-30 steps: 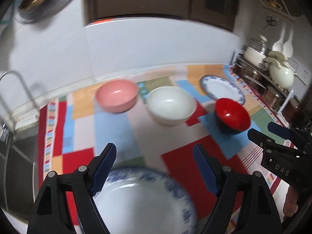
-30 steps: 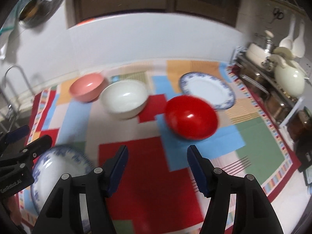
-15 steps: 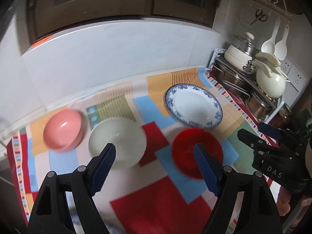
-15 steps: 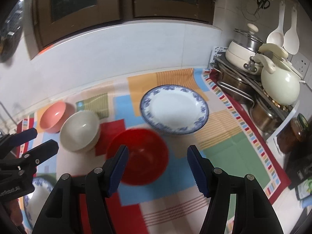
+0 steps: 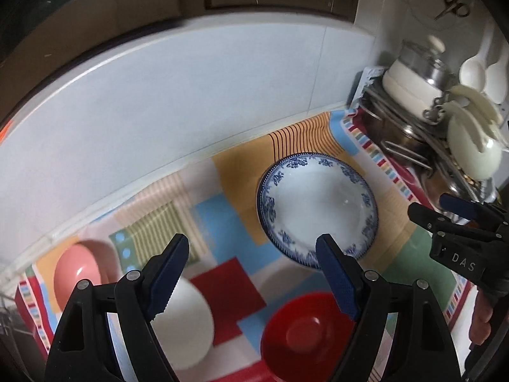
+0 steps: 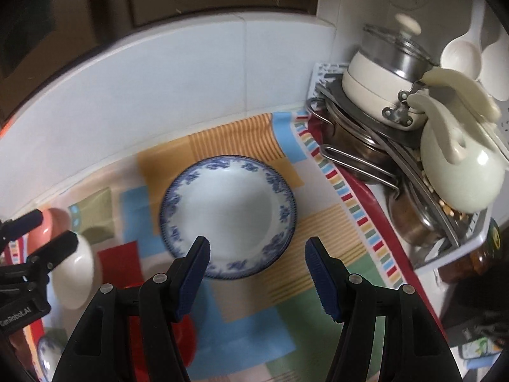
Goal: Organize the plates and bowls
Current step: 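Move both grippers to the smaller blue-and-white plate by the pot rack, then close both grippers on the rim of the smaller blue-and-white plate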
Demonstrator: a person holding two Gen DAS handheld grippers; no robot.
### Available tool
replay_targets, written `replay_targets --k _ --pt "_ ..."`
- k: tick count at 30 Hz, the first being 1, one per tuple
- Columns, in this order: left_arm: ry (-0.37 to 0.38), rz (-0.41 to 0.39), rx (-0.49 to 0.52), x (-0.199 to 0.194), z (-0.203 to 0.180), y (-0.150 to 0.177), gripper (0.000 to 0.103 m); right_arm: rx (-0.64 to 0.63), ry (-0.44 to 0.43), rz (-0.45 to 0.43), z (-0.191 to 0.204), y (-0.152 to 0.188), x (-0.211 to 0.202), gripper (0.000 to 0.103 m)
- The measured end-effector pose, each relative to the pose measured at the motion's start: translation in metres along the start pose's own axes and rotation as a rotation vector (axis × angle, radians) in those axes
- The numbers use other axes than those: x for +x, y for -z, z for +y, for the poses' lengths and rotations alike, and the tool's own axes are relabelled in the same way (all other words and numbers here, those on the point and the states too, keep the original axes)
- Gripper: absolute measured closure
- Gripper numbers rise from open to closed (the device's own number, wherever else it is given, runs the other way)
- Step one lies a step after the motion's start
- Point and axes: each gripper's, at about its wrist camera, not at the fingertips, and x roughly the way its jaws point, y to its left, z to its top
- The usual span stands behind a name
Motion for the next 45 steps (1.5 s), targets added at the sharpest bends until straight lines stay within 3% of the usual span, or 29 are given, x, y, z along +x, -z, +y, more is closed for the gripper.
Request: replay_targets --k 11,19,29,38,45 --pt "-0.004 0.160 -0.004 0.106 -0.014 -0.039 0.023 0.047 0.031 0.172 -0.041 -0.038 0.099 0.040" --pt "0.020 0.240 -0.031 0.156 -0.018 -0.043 0.035 0.093 -0.017 0.272 -0.052 -0.041 0.160 0.040" --pt "0.013 0.272 -0.033 0.186 -0.020 -0.036 0.042 0.115 -0.012 0.306 -0.057 -0.038 0.193 0.046" --pt "0.008 0.288 -0.036 0.202 -0.020 -0.032 0.055 0.113 0.010 0.325 -0.059 -0.036 0.207 0.053" --pt "0.035 0.301 -0.060 0.214 -0.017 -0.029 0.063 0.118 -0.019 0.331 -0.054 -0.033 0.218 0.058"
